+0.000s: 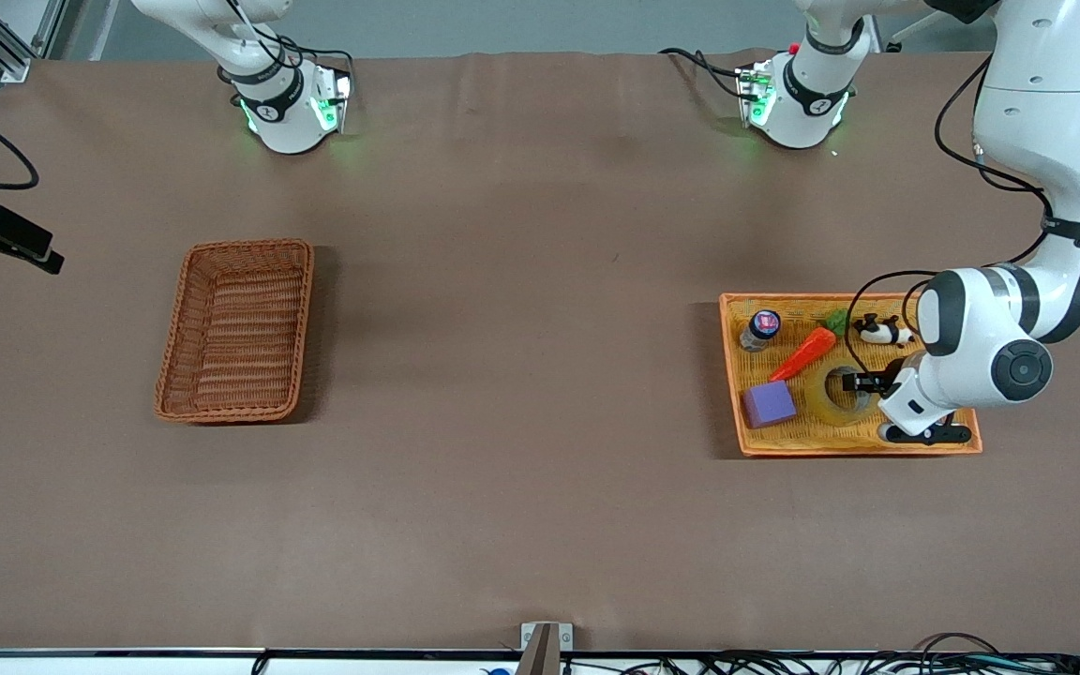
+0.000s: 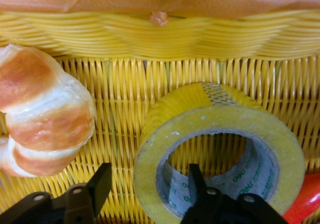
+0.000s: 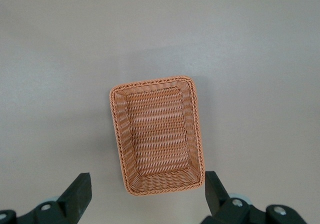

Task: Move tape to another basket
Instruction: 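Lower the left gripper and close it on the tape roll's rim, then lift the tape roll with the left gripper toward the table middle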

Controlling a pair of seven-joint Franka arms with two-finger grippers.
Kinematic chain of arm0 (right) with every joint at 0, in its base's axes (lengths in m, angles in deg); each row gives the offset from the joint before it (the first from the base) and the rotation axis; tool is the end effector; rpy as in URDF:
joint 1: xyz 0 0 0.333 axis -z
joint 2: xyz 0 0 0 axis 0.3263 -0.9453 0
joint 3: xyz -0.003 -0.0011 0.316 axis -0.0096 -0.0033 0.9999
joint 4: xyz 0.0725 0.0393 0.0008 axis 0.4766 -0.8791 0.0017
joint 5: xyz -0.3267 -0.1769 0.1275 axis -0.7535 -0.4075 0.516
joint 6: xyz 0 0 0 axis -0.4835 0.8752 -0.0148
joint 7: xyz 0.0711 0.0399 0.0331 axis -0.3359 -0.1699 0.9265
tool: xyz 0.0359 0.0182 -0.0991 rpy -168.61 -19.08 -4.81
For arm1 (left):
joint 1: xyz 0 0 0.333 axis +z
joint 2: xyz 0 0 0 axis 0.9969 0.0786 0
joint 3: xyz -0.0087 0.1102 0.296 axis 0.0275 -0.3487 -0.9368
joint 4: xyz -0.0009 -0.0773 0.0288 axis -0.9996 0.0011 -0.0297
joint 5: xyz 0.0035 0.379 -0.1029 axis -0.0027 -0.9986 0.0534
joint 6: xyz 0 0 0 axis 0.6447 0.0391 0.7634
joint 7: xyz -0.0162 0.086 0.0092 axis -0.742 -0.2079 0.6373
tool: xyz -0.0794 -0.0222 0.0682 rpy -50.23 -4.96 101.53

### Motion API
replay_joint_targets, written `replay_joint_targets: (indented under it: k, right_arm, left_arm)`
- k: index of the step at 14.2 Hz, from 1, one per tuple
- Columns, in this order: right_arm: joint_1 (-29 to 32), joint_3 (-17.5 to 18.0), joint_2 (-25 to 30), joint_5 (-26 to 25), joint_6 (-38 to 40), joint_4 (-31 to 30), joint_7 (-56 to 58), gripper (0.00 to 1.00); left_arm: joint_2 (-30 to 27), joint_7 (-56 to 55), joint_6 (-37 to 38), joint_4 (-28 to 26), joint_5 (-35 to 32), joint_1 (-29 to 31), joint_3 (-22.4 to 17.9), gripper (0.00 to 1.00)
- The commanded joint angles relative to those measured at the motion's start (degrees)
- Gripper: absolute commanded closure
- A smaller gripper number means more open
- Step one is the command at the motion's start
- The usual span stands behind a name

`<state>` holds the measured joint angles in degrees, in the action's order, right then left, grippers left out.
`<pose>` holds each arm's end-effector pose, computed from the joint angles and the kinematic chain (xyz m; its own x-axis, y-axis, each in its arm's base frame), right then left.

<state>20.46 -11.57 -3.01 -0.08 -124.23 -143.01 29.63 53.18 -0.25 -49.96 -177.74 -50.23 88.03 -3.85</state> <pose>0.5627 -0.0330 0.6407 0.9947 -0.1023 0.0051 -0.1022 -0.9947 -0.0125 0.6230 0.0182 0.2026 0.9783 -0.0144 -0.2069 -0.0170 -0.9998 -0.0105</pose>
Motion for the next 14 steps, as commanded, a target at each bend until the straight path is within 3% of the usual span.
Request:
replay_joint_targets:
  k: [1, 3, 6, 10, 14]
  right_arm:
    - [0.0, 0.0, 0.4, -0.1, -0.6, -0.4, -0.5, 0.00]
    - [0.0, 0.0, 0.4, -0.1, -0.7, -0.4, -0.5, 0.00]
    - [0.0, 0.0, 0.4, -0.1, -0.7, -0.4, -0.5, 0.00]
    - [0.2, -0.1, 0.4, -0.1, -0.5, -0.5, -0.5, 0.00]
    - [0.1, -0.1, 0.4, -0.1, -0.7, -0.4, -0.6, 0.00]
  left_arm:
    - [0.6, 1.0, -0.1, 0.7, -0.9, -0.1, 0.0, 0.63]
    - [0.2, 1.3, 0.3, 0.9, -0.9, 0.2, 0.1, 0.88]
    - [-1.7, 2.9, 0.8, 1.5, -1.0, 0.1, 0.0, 0.99]
    - [-9.4, 2.8, 3.1, 2.5, -0.9, -0.3, 0.5, 0.99]
    - [-9.3, 2.2, 19.6, 15.8, -0.8, -4.2, 3.8, 0.98]
